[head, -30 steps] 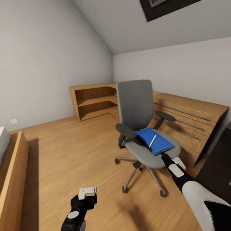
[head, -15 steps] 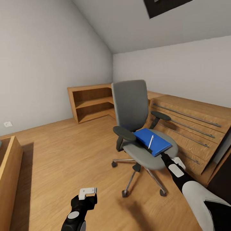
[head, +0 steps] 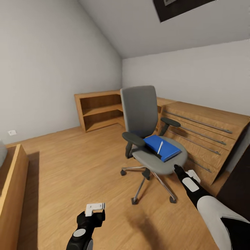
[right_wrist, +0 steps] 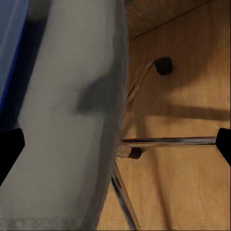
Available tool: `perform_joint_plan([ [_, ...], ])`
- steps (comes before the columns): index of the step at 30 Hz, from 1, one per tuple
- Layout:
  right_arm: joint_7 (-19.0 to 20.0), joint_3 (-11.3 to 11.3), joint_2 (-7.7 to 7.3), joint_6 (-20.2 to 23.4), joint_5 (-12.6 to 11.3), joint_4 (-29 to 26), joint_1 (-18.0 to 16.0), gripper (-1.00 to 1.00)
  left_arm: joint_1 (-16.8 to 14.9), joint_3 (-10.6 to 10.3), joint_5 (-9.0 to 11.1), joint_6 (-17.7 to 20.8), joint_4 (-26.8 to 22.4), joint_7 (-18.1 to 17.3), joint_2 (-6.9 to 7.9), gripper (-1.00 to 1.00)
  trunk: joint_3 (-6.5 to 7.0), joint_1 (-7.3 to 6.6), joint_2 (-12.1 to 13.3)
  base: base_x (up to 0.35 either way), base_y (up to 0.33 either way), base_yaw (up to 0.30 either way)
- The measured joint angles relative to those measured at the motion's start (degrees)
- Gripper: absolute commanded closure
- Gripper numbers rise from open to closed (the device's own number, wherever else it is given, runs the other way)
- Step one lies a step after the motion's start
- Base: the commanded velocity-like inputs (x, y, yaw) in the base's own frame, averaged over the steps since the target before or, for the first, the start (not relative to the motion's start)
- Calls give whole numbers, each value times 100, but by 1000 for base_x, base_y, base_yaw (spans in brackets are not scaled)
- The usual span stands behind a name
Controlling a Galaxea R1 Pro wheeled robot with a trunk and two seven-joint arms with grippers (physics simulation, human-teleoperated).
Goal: In the bedroom, organize the workspace by keeping the computer under the desk, ensuring the monitor is on the desk, placing the keyboard on the desk next to the monitor, placing the mouse on the desk next to the keyboard, moving the folder from the swivel chair onto the desk next to the mouse, stacking the notebook on top of the folder with the pen on top of the notebook, and positioning the swivel chair next to the desk.
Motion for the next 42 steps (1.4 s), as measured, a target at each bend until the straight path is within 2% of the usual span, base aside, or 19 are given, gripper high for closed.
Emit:
perform_joint_plan([
  [10,3,8,8,-1,8,0,0,-100,0,0,4,1,-1,0,0,-100,0,0,0,-329,51,0],
  [14,5,17,59,-2,12,1,1,-100,0,0,3,1,-1,0,0,-100,0,-1,0,-226,121,0],
  [24,6,30,463,-7,96,0,9,-100,0,0,2,0,0,0,0,-100,0,-3,0,-28,15,0],
  [33,5,83,898,-5,513,6,42,-100,0,-1,0,0,0,1,0,-100,0,-3,0,-1,1,0],
  [37,66,85,1060,-5,706,8,73,-100,0,0,0,0,0,1,0,-100,0,-3,0,0,0,0],
  [42,226,86,1211,-6,825,8,145,-100,0,4,3,0,0,4,0,-100,0,-3,0,0,0,0],
])
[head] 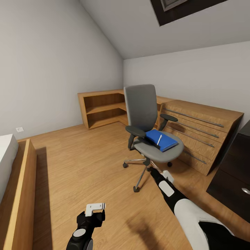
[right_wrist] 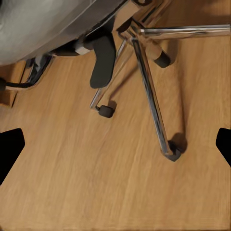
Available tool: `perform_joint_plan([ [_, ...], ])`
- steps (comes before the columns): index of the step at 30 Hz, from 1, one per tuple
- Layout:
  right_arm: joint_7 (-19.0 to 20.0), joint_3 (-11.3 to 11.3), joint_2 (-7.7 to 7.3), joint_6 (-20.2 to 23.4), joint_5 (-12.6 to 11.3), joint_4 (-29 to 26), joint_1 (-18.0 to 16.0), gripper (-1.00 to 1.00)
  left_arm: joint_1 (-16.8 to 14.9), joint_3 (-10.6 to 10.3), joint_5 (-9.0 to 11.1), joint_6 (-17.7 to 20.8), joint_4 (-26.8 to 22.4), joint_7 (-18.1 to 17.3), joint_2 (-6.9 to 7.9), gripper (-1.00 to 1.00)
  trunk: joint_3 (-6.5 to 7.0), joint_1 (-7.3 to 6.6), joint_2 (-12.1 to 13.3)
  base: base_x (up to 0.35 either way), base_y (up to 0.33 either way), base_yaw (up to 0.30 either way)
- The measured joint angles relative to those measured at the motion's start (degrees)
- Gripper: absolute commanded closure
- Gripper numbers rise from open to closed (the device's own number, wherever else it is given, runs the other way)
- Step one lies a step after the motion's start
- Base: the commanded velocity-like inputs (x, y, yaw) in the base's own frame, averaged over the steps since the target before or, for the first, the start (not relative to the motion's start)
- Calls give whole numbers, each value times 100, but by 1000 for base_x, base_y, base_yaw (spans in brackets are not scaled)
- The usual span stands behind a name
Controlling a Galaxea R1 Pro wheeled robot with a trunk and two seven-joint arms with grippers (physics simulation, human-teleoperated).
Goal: In the bedroom, organize the workspace by keeping the computer under the desk, ensuring the monitor is on the desk, placing the keyboard on the desk next to the monitor, placing the mouse on the desk next to the keyboard, moving the folder from the swivel chair onto the desk next to the mouse, stacking the notebook on top of the folder with the pen on top of the notebook, and positioning the swivel chair next to the desk.
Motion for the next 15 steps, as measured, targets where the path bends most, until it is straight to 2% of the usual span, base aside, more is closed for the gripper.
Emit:
perform_joint_plan([
  [5,96,2,98,-1,127,0,38,-100,0,4,2,0,0,4,0,-100,0,0,0,0,0,0],
  [11,120,9,129,5,242,19,48,-100,0,-1,2,0,0,5,0,-100,0,0,0,5,0,0],
  [15,126,10,135,18,268,29,49,-100,0,-3,-3,-3,0,5,0,-100,0,-2,0,140,0,0],
])
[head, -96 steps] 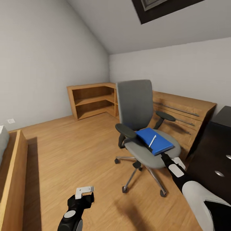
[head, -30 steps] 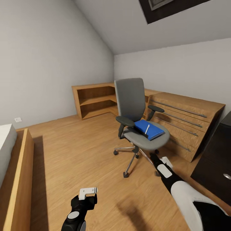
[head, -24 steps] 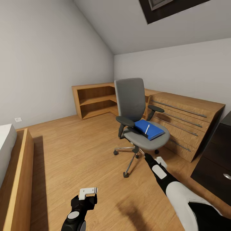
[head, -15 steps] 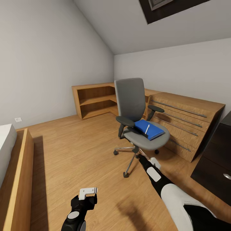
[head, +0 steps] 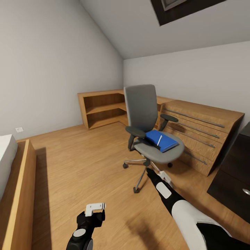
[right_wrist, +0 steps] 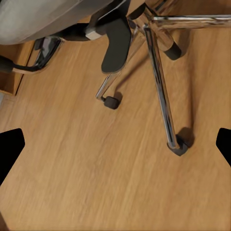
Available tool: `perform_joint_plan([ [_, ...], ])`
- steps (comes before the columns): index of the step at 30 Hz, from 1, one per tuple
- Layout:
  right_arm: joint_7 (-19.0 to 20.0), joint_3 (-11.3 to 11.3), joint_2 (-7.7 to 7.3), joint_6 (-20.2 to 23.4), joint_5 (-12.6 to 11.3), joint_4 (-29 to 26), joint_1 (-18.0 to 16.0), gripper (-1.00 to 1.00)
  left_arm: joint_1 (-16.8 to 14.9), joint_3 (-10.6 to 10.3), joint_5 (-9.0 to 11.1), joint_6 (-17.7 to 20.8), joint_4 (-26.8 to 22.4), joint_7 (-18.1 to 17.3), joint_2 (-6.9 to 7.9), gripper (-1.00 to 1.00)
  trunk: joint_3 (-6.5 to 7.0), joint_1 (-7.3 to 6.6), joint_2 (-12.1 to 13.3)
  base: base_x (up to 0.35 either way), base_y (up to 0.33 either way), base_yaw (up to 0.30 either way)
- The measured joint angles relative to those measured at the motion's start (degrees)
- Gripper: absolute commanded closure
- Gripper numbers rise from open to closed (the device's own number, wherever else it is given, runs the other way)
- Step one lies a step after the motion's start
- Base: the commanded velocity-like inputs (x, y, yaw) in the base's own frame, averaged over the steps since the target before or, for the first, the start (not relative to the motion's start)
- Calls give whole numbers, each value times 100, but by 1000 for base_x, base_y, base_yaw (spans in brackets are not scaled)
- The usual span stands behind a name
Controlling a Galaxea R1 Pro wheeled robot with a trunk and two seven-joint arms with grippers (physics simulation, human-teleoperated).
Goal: In the bedroom, organize the workspace by keeping the computer under the desk, ensuring the monitor is on the desk, placing the keyboard on the desk next to the monitor, placing the mouse on the desk next to the keyboard, moving the folder from the swivel chair onto the desk next to the mouse, stacking the notebook on top of the folder with the pen on top of the notebook, and positioning the swivel chair next to the desk.
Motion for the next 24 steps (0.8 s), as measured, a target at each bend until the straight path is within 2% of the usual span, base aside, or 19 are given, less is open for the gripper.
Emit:
perform_joint_plan([
  [19,11,-7,-6,0,13,5,1,-100,0,-5,-3,-6,0,-6,0,-100,0,-2,0,299,0,0],
  [20,11,58,-3,0,-30,13,5,-100,-1,-5,-3,-5,1,-6,0,-100,-1,-2,-1,311,0,0],
  [24,11,3,-6,-1,6,6,1,-100,0,-3,-3,-6,0,-8,0,-100,0,-1,0,304,0,0],
])
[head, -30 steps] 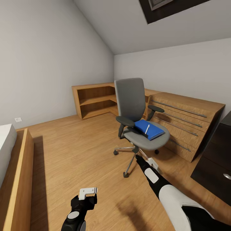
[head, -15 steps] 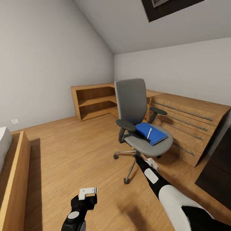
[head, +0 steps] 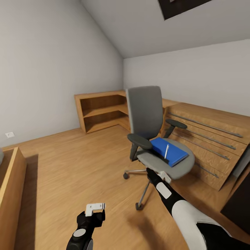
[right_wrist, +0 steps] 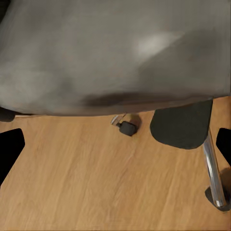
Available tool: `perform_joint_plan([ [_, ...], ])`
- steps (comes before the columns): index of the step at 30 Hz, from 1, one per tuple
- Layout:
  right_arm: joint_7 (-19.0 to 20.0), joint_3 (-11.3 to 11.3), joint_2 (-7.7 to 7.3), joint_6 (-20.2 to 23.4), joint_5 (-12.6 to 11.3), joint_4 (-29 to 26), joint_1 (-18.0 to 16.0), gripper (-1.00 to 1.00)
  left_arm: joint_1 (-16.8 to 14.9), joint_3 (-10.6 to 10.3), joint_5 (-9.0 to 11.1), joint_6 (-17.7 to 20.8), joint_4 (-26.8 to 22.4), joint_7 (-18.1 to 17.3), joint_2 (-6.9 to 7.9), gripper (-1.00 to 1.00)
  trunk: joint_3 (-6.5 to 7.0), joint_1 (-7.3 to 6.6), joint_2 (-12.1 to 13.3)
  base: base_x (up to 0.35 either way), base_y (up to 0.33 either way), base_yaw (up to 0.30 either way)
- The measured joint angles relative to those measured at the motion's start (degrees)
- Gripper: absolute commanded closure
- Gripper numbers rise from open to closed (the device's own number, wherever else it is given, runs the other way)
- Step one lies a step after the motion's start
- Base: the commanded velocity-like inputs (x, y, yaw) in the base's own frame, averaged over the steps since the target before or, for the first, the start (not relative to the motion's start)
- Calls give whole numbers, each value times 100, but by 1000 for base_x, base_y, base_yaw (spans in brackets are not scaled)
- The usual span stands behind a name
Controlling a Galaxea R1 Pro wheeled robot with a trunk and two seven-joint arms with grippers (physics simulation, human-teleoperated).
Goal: In the bedroom, organize the workspace by keeping the computer under the desk, ensuring the monitor is on the desk, placing the keyboard on the desk next to the monitor, placing the mouse on the desk next to the keyboard, moving the folder from the swivel chair onto the desk next to the mouse, stacking the notebook on top of the folder with the pen on top of the notebook, and positioning the swivel chair next to the desk.
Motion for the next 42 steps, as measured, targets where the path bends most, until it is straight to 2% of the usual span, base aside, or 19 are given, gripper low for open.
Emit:
perform_joint_plan([
  [12,1,-23,0,-6,19,-1,0,-100,0,-4,0,0,0,0,0,-100,0,0,0,286,46,0],
  [23,0,-11,0,-9,16,-1,-1,-100,0,-6,0,0,0,0,0,-100,0,3,0,131,6,0],
  [42,-5,-4,0,-11,17,5,-1,-100,0,-7,3,17,0,-1,0,-100,0,7,1,-298,0,0],
])
